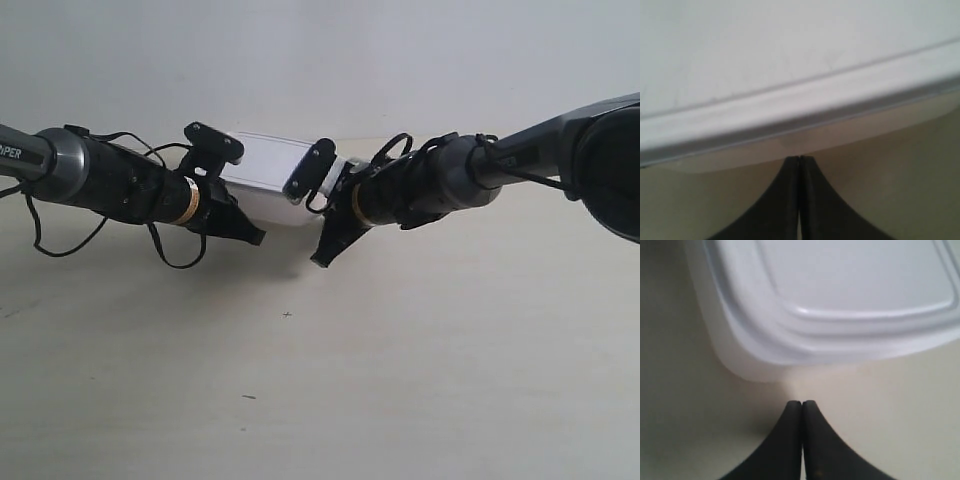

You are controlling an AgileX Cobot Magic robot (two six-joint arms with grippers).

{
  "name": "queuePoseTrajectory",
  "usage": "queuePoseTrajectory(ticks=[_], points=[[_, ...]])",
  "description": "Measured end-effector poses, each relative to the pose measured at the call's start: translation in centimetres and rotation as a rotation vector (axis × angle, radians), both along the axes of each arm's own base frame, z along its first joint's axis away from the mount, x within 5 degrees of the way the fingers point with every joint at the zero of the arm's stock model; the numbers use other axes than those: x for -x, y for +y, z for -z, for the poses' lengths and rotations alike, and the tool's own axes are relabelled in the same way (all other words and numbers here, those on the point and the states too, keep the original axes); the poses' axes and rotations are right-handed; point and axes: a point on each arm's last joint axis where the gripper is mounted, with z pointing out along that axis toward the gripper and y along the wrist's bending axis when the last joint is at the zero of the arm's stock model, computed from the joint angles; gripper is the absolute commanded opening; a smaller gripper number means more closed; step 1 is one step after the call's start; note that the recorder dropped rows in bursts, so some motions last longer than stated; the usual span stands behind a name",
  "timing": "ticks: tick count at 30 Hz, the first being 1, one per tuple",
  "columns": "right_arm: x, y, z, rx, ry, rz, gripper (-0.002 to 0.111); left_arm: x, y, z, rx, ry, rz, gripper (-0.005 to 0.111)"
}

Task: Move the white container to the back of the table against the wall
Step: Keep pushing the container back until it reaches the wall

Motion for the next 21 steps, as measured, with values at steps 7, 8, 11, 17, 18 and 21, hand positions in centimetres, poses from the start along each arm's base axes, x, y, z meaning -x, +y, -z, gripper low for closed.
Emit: queuePoseTrajectory(ticks=[7,8,11,17,18,21], points=[[1.4,1.8,-0.6,-0.183,0.132,-0.19,0.0,-0.4,0.7,-0.2,-0.001,-0.01,-0.012,0.0],[1.4,1.9,-0.6,-0.192,0.14,-0.196,0.0,-0.4,0.9,-0.2,-0.001,-0.01,-0.017,0.0],[1.4,2.0,-0.7,-0.215,0.134,-0.2,0.0,-0.5,1.3,0.1,0.004,0.0,-0.02,0.0],[-0.2,2.2,-2.6,-0.265,0.043,-0.117,0.0,-0.5,1.2,0.1,0.007,0.001,-0.017,0.0],[-0.5,2.1,-2.8,-0.254,0.026,-0.099,0.0,-0.5,1.2,0.1,0.007,0.001,-0.017,0.0],[-0.9,1.9,-2.4,-0.225,0.012,-0.072,0.0,-0.9,1.1,-0.3,0.011,-0.016,-0.014,0.0]])
